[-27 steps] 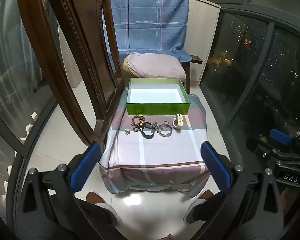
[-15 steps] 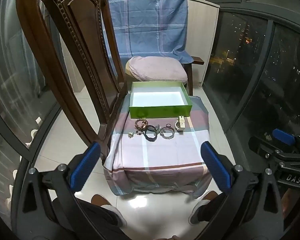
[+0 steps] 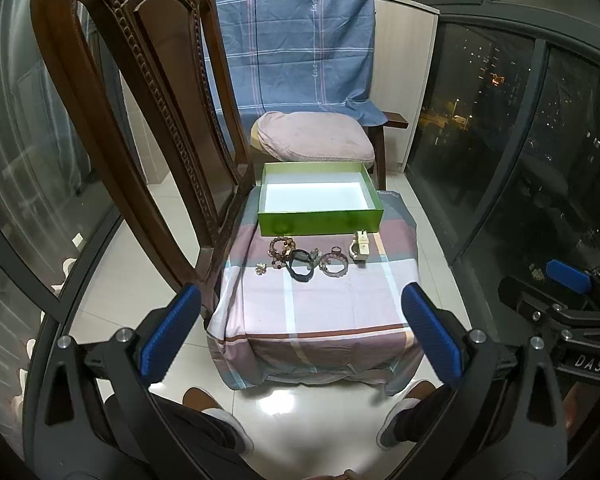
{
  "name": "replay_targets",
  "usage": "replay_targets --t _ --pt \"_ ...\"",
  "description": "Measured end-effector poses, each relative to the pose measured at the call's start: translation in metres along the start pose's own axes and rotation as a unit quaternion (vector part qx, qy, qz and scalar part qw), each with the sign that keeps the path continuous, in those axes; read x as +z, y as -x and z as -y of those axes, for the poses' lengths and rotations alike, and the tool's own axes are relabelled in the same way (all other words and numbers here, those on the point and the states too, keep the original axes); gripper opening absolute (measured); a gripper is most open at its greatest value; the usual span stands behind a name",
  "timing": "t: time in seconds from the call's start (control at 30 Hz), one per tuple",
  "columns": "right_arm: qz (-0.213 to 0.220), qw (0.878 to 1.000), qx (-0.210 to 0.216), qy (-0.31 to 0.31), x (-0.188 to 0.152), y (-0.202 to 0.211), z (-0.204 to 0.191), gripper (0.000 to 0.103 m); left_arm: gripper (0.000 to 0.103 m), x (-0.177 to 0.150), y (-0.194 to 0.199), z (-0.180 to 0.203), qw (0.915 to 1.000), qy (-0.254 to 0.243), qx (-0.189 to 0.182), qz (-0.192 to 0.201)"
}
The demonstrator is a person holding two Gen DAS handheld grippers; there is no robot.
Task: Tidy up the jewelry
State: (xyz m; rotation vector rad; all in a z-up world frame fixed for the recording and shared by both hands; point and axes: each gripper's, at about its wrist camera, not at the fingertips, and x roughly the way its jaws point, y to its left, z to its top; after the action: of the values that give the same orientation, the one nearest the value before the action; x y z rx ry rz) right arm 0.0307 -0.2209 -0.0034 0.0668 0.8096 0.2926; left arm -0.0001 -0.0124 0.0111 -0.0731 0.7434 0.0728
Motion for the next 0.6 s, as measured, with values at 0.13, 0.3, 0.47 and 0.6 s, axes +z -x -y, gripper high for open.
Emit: replay_targets --t 0.13,0.3,0.47,0.6 --pt "-0.001 1.0 0.0 0.0 -0.0009 0.0009 -0.001 0.1 0.099 -0.0009 -0.0007 -0.0004 1.0 -0.001 0.0 0.0" --pt "-0.002 1.0 0.001 0.0 -0.0012 0.0004 -0.0012 0.1 0.099 -0.002 -0.0006 -0.0002 1.0 -0.003 0.0 -0.001" --pt "-0.001 1.0 0.001 -0.001 -0.0013 0.0011 -0.0012 0.1 0.099 -0.0026 -0.0014 -0.0006 1.0 -0.005 0.001 0.0" --pt "-0.002 1.0 -0.001 -0.002 -0.001 0.0004 -0.0018 0.1 0.099 -0.0038 -0.001 -0.0009 1.0 -0.004 -0.001 -0.001"
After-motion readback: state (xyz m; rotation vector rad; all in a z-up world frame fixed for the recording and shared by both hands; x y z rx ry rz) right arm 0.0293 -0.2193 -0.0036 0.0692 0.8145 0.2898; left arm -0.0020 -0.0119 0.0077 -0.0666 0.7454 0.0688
